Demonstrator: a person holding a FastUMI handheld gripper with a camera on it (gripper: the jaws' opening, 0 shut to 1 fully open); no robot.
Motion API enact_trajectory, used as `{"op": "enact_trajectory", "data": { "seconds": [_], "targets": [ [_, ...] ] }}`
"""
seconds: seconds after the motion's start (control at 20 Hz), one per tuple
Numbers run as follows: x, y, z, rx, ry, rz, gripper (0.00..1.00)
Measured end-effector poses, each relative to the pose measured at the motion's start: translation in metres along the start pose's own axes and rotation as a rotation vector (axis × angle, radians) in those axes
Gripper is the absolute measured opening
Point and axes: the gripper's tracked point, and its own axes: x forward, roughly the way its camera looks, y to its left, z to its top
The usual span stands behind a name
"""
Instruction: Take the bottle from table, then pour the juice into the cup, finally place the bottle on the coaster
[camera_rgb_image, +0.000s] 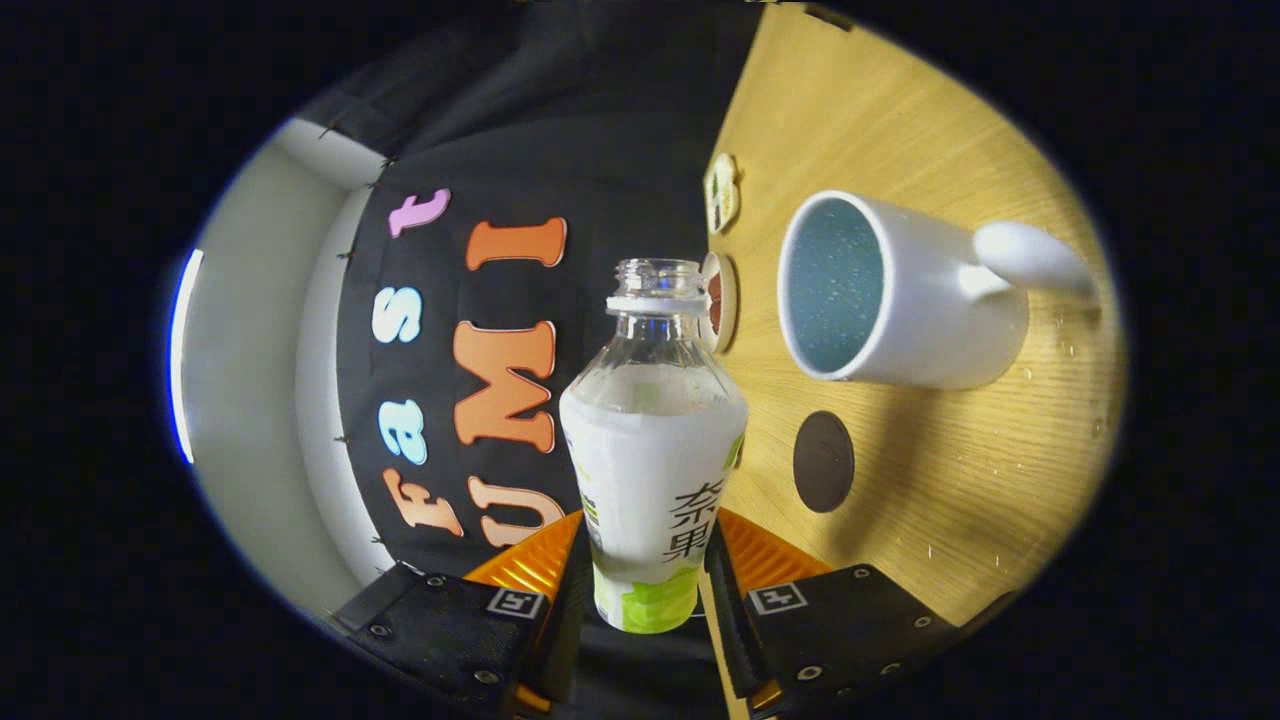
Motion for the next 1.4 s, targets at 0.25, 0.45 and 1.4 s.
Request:
{"op": "enact_trajectory", "data": {
  "seconds": [0.25,0.45,1.4],
  "targets": [
    [0.005,0.013,0.0,-0.377,-0.037,0.02,0.59],
    [0.011,0.023,0.006,-0.718,-0.061,0.008,0.59],
    [0.084,-0.019,-0.003,-1.629,0.01,-0.27,0.6]
  ]
}}
